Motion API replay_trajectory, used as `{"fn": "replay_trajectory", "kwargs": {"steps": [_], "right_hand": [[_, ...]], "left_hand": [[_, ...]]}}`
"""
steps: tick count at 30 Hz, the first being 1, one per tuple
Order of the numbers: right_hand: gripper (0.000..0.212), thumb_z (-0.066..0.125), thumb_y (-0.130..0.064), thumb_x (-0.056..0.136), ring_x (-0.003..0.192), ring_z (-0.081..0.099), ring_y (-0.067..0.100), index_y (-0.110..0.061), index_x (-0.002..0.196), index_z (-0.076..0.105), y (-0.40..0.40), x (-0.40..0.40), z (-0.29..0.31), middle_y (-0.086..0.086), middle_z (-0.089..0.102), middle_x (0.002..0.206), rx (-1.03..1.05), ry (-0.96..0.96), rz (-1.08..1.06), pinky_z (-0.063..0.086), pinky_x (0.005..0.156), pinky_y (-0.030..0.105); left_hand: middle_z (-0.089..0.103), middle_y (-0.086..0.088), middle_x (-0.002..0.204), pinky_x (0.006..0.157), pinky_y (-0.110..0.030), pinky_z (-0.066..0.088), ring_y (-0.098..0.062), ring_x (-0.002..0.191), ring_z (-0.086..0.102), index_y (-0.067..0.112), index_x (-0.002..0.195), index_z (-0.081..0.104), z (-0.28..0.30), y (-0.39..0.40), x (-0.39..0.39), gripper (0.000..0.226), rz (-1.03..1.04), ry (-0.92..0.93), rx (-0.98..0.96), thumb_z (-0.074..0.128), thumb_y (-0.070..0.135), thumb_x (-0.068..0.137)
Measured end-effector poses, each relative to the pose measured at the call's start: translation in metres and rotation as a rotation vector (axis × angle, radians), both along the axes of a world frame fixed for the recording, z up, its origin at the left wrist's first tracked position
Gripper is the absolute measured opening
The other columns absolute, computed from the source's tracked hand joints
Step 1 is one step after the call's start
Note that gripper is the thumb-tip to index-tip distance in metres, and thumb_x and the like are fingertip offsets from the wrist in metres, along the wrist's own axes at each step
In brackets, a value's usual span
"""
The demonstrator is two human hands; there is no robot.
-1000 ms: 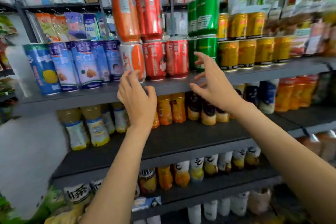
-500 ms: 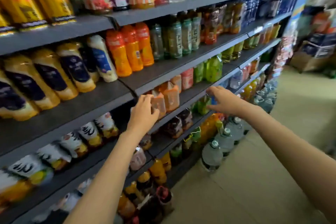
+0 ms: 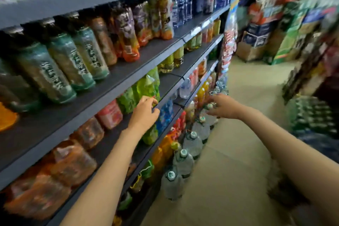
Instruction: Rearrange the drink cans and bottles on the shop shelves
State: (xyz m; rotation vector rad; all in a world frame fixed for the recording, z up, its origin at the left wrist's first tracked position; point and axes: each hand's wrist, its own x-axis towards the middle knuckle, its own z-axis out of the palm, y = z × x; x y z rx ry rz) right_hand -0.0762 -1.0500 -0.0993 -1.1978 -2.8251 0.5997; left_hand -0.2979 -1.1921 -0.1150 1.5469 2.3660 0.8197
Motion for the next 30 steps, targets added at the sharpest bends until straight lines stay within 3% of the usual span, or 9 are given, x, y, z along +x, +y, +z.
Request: {"fn": "replay_trajectory", "kwargs": {"steps": [5, 9, 16, 23, 27, 30], "right_hand": [[0.042, 0.064, -0.024, 0.087, 0.104, 0.053, 0.035, 0.001, 0.120, 0.053, 0.129, 0.019, -0.007, 0.021, 0.054, 0.118, -0.014, 0.062, -0.161, 0.041, 0.086, 0.036], [0.043, 0.062, -0.016, 0.088, 0.109, 0.051, 0.034, 0.000, 0.125, 0.049, 0.238, 0.027, -0.026, 0.022, 0.053, 0.123, -0.027, 0.135, -0.158, 0.036, 0.086, 0.033], [0.059, 0.065, -0.022, 0.086, 0.111, 0.049, 0.026, -0.005, 0.136, 0.036, 0.438, 0.030, -0.014, 0.014, 0.046, 0.129, -0.069, 0.253, -0.087, 0.038, 0.089, 0.029], [0.067, 0.067, -0.029, 0.085, 0.120, 0.049, 0.026, -0.005, 0.137, 0.033, 0.594, -0.035, 0.030, 0.012, 0.047, 0.133, -0.035, 0.474, 0.037, 0.041, 0.094, 0.031], [0.070, 0.070, -0.029, 0.082, 0.118, 0.051, 0.030, -0.004, 0.136, 0.032, 0.677, -0.076, 0.038, 0.013, 0.051, 0.126, -0.036, 0.536, 0.095, 0.038, 0.102, 0.043], [0.077, 0.071, -0.030, 0.080, 0.118, 0.047, 0.029, -0.005, 0.139, 0.029, 0.733, -0.099, 0.042, 0.015, 0.047, 0.130, -0.061, 0.559, 0.090, 0.039, 0.098, 0.038]], "left_hand": [[0.048, -0.012, 0.121, 0.090, -0.040, 0.044, -0.029, 0.105, 0.055, 0.005, 0.112, 0.057, 0.013, 0.144, 0.020, 0.027, -0.108, 0.027, 0.051, 0.054, 0.005, 0.085], [0.048, -0.014, 0.123, 0.093, -0.047, 0.043, -0.032, 0.108, 0.053, 0.006, 0.124, 0.051, 0.007, 0.256, 0.030, 0.041, -0.087, 0.068, 0.110, 0.055, 0.004, 0.083], [0.046, -0.011, 0.134, 0.101, -0.039, 0.033, -0.026, 0.123, 0.043, 0.006, 0.134, 0.038, 0.020, 0.437, 0.042, 0.050, 0.074, 0.137, 0.153, 0.053, 0.008, 0.087], [0.045, -0.009, 0.132, 0.099, -0.043, 0.031, -0.028, 0.121, 0.042, 0.009, 0.136, 0.037, 0.046, 0.578, 0.018, 0.050, 0.204, 0.177, 0.195, 0.051, 0.011, 0.088], [0.046, -0.012, 0.134, 0.100, -0.049, 0.036, -0.031, 0.121, 0.045, 0.007, 0.135, 0.038, 0.046, 0.658, -0.012, 0.051, 0.249, 0.148, 0.282, 0.055, 0.010, 0.086], [0.042, -0.009, 0.139, 0.098, -0.048, 0.039, -0.029, 0.120, 0.047, 0.009, 0.138, 0.033, 0.050, 0.708, -0.026, 0.054, 0.243, 0.101, 0.236, 0.055, 0.009, 0.088]]}}
